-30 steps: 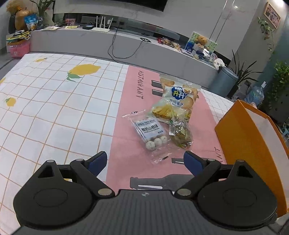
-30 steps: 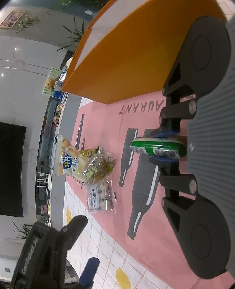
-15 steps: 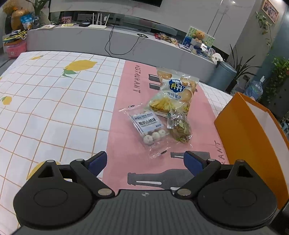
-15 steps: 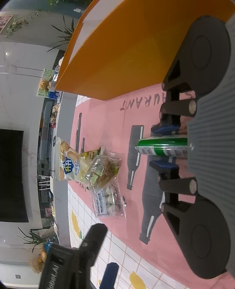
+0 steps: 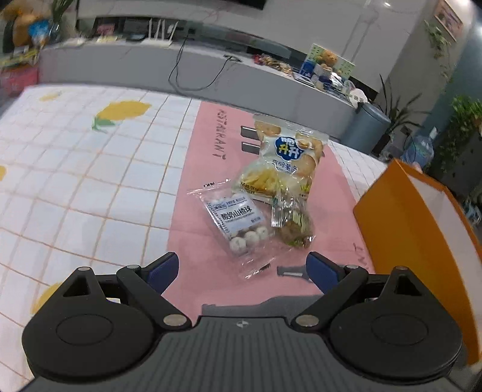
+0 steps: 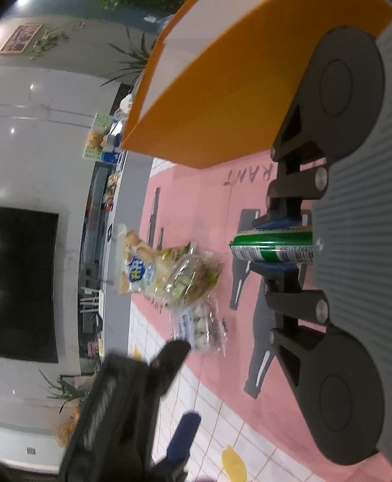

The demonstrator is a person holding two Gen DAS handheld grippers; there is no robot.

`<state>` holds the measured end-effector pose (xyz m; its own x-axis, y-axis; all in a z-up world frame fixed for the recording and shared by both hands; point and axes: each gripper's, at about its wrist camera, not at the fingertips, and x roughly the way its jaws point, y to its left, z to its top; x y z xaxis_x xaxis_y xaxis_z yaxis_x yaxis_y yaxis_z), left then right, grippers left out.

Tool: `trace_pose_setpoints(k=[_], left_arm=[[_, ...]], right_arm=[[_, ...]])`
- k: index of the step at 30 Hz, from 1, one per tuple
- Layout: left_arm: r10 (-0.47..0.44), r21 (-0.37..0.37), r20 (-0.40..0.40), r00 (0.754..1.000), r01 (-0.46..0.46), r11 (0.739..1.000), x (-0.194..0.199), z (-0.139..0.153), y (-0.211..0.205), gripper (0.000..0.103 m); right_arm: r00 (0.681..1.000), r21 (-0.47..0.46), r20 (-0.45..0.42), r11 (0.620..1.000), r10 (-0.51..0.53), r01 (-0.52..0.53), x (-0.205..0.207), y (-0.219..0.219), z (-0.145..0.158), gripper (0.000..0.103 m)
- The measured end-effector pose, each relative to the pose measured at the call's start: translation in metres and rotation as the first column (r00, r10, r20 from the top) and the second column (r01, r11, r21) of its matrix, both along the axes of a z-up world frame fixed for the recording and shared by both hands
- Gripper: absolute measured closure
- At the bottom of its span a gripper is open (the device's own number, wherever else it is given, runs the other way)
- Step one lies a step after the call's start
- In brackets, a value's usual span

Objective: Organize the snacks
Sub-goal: 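Grasp the clear yogurt hawthorn ball pack with the left tool while the right holds the tube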

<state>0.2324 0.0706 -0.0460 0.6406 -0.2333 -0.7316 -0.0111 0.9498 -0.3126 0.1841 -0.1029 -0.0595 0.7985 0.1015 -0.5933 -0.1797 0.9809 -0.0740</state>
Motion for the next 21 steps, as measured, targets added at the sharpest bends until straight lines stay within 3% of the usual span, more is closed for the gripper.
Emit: trace_pose_setpoints(k=[3, 8, 14, 21], left_arm=[[-0.007, -0.055, -0.033, 0.999, 0.006, 0.998, 0.017, -0.005, 0.004, 0.000], [0.012, -0.062, -0.097, 0.995, -0.018, 0.998, 0.043, -0.019, 0.004, 0.000], [0.026, 0.041, -0.069, 0.997, -0.023, 0.999, 0.057, -0.019, -0.003, 0.000], [0.072, 0.045, -0.095, 0.993, -0.068, 0.997, 0.071, -0.027, -0.006, 0.000]], right_arm=[[1.000, -0.004, -0.009, 1.000, 0.006, -0.006, -0.002, 0.000, -0.001, 0.083], [0.999, 0.025, -0.034, 1.000, 0.006, -0.005, -0.001, -0.003, -0.002, 0.083], [1.000, 0.052, -0.024, 0.999, 0.009, -0.007, -0.003, -0.005, 0.005, 0.083], [1.000, 0.065, -0.025, 0.998, 0.019, -0.017, -0.005, -0.004, 0.005, 0.083]])
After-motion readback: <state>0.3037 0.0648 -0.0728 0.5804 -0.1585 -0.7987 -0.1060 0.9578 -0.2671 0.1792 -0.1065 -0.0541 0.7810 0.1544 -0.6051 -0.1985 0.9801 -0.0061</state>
